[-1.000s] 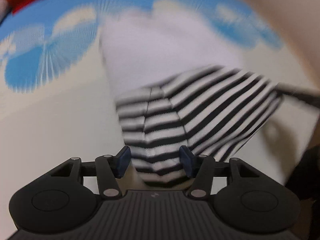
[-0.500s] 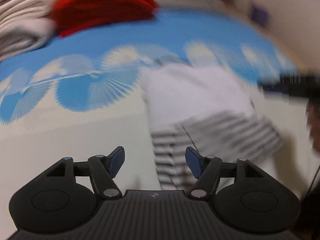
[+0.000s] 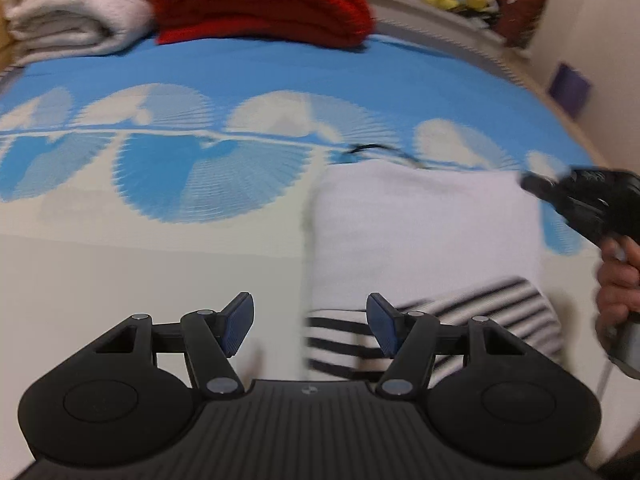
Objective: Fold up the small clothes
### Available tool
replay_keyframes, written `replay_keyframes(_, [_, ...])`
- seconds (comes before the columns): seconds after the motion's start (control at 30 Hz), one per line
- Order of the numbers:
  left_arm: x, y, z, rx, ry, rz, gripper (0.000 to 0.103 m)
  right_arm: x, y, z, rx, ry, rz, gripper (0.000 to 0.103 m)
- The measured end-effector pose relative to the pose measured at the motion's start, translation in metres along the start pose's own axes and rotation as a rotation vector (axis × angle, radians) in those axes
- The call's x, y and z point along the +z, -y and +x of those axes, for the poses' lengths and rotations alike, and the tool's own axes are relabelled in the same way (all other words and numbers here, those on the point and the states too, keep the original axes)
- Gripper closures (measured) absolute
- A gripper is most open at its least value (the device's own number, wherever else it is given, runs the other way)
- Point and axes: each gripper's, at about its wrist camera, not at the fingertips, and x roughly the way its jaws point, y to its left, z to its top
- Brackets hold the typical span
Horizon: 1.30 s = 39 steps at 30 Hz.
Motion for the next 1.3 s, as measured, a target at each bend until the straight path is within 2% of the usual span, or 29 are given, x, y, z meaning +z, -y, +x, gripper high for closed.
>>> replay_keyframes(0.03, [-0.001,0.005,-0.001,-0.028,-0.004,0.005,0.035,0.001,-0.005,0.002,-0.019,-0.002,-0.038,0.103])
replay_keyframes(0.1, [-0.002,0.017,0.004,-0.071,-0.027,0.03,0.035,-0.008,-0.007,0.021,-0.149,-0.09,-0.126,0.103])
replay_keyframes(0.13, [-0.004,0.022,0.008,-0.07,-0.048,0.048,0.035,-0.015,-0.003,0.03,-0.216,-0.132,-0.143,0.103])
replay_keyframes(0.2, [-0.012,0.029,0.024,-0.034,-0.123,0.096,0.035,-0.023,0.005,0.04,-0.265,-0.158,-0.131,0.103])
replay_keyframes(0.27, [-0.022,0.03,0.041,0.021,-0.201,0.123,0.03,-0.029,-0.001,0.045,-0.278,-0.159,-0.18,0.103])
replay_keyframes(0.3, [-0.024,0.028,0.042,0.022,-0.208,0.111,0.03,-0.033,-0.007,0.047,-0.283,-0.161,-0.221,0.103])
replay_keyframes(0.37, [-0.023,0.025,0.036,-0.007,-0.191,0.096,0.031,-0.038,-0.016,0.05,-0.313,-0.16,-0.293,0.103])
replay_keyframes(0.47, [-0.022,0.022,0.019,-0.046,-0.15,0.079,0.031,-0.035,-0.032,0.031,-0.343,-0.113,-0.347,0.097])
replay_keyframes(0.57, [-0.019,0.02,0.007,-0.072,-0.118,0.088,0.031,-0.031,-0.055,-0.008,-0.27,-0.035,-0.432,0.091])
replay_keyframes(0.63, [-0.017,0.019,0.003,-0.062,-0.121,0.096,0.031,-0.036,-0.067,-0.029,-0.203,-0.03,-0.498,0.08])
replay_keyframes(0.67, [-0.018,0.019,0.005,-0.049,-0.131,0.101,0.031,-0.042,-0.071,-0.036,-0.163,-0.057,-0.53,0.079])
replay_keyframes(0.73, [-0.021,0.019,0.014,-0.011,-0.17,0.12,0.031,-0.057,-0.073,-0.038,-0.107,-0.166,-0.571,0.076])
replay_keyframes(0.77, [-0.025,0.019,0.021,0.021,-0.2,0.136,0.029,-0.067,-0.071,-0.032,-0.116,-0.242,-0.589,0.076])
replay_keyframes(0.83, [-0.027,0.021,0.025,0.055,-0.212,0.14,0.027,-0.09,-0.057,-0.012,-0.243,-0.401,-0.636,0.076])
replay_keyframes(0.87, [-0.026,0.023,0.022,0.056,-0.205,0.138,0.027,-0.099,-0.049,-0.007,-0.294,-0.441,-0.654,0.076])
replay_keyframes(0.9, [-0.026,0.024,0.018,0.053,-0.196,0.137,0.028,-0.104,-0.044,-0.007,-0.316,-0.456,-0.668,0.076])
replay_keyframes(1.0, [-0.025,0.03,0.005,0.031,-0.166,0.159,0.028,-0.098,-0.055,-0.028,-0.283,-0.387,-0.684,0.076])
replay_keyframes(1.07, [-0.029,0.031,0.014,0.072,-0.2,0.189,0.027,-0.1,-0.058,-0.038,-0.279,-0.36,-0.689,0.076])
replay_keyframes(1.13, [-0.032,0.035,0.021,0.106,-0.215,0.221,0.025,-0.115,-0.052,-0.028,-0.383,-0.441,-0.732,0.076])
replay_keyframes(1.2, [-0.035,0.041,0.014,0.127,-0.19,0.238,0.026,-0.129,-0.043,-0.023,-0.457,-0.527,-0.773,0.076])
replay_keyframes(1.27, [-0.039,0.048,-0.003,0.173,-0.145,0.26,0.023,-0.125,-0.048,-0.04,-0.453,-0.472,-0.72,0.075])
replay_keyframes(1.3, [-0.04,0.052,-0.013,0.185,-0.118,0.268,0.021,-0.118,-0.054,-0.055,-0.414,-0.422,-0.659,0.074])
